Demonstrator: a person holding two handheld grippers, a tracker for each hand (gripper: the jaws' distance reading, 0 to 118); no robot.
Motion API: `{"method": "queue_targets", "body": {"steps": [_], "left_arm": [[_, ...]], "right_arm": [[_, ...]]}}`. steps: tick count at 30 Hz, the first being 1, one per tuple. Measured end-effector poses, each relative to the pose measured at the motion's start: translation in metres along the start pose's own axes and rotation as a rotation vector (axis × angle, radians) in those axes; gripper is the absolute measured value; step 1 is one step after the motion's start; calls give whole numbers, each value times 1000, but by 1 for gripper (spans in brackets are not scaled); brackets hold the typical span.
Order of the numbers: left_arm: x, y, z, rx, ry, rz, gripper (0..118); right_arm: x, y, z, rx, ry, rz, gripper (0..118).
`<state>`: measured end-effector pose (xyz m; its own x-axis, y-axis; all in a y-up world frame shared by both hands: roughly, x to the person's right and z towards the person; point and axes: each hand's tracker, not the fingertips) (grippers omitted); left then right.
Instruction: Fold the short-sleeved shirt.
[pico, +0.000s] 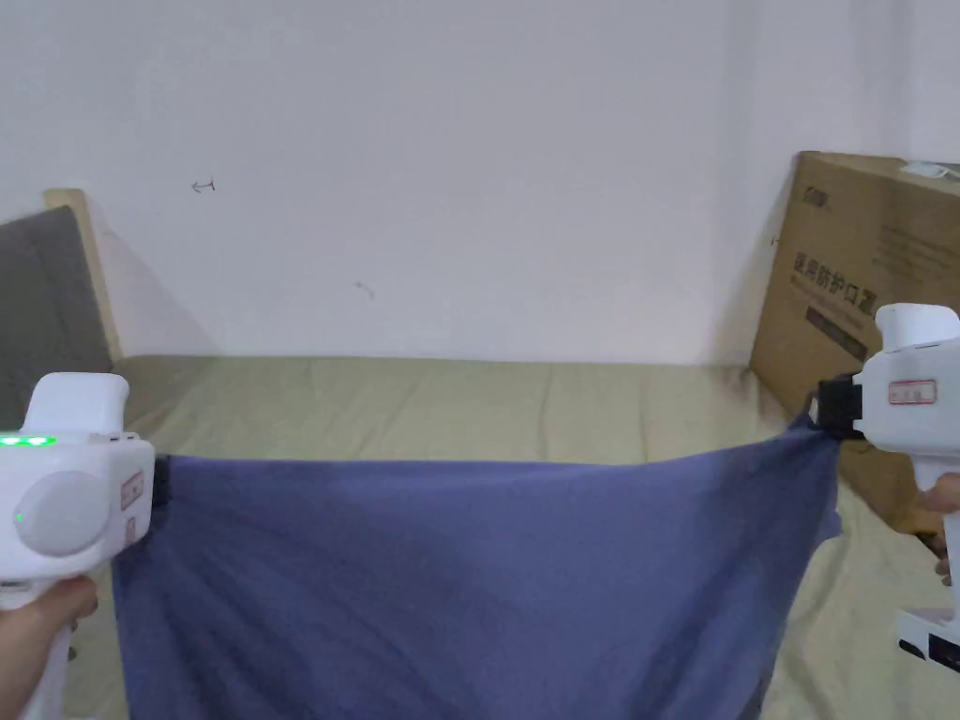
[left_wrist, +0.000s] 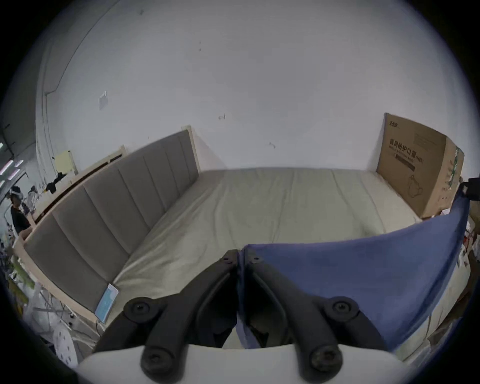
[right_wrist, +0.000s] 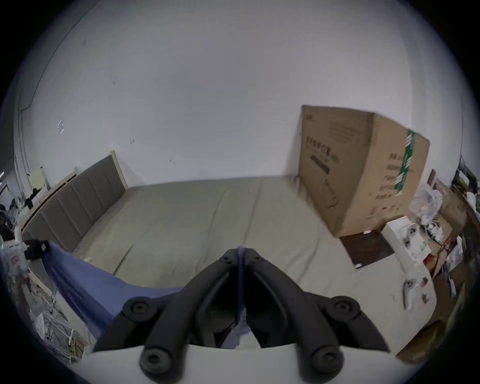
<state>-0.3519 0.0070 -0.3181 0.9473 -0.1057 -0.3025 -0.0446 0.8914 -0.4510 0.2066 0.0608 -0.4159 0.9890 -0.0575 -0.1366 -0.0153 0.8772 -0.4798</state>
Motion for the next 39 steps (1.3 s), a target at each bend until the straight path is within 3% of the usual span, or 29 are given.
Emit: {"method": "queue_targets", "body": {"steps": [3,11,15,19,23,30,32,34,39], "left_arm": [[3,19,13,55,-1,-20,2],[7,72,18,142,14,-43,2],[12,104,3,166,34,-55,2],[12,144,-26,179,44,-33,2],[14,191,-53,221,74,-20,2],[19,279,-99,317,113,-28,2],[19,301,-108,355,113,-29,2],[21,322,-118,391,112,-18,2],[34,322,-136,526,184,-63,2]], "right_arm": [[4,8,20,33,-21,18,4],[8,47,26,82,-46,-65,4],[-2,85,0,92,-71,-107,4],[-22,130,-30,101,-98,-88,4],[-33,180,-64,151,-104,-139,4],[-57,272,-95,263,-177,-42,4],[-59,294,-100,278,-183,-49,4],[-58,310,-100,320,-171,-106,4],[-65,309,-110,371,-206,-50,4]]}}
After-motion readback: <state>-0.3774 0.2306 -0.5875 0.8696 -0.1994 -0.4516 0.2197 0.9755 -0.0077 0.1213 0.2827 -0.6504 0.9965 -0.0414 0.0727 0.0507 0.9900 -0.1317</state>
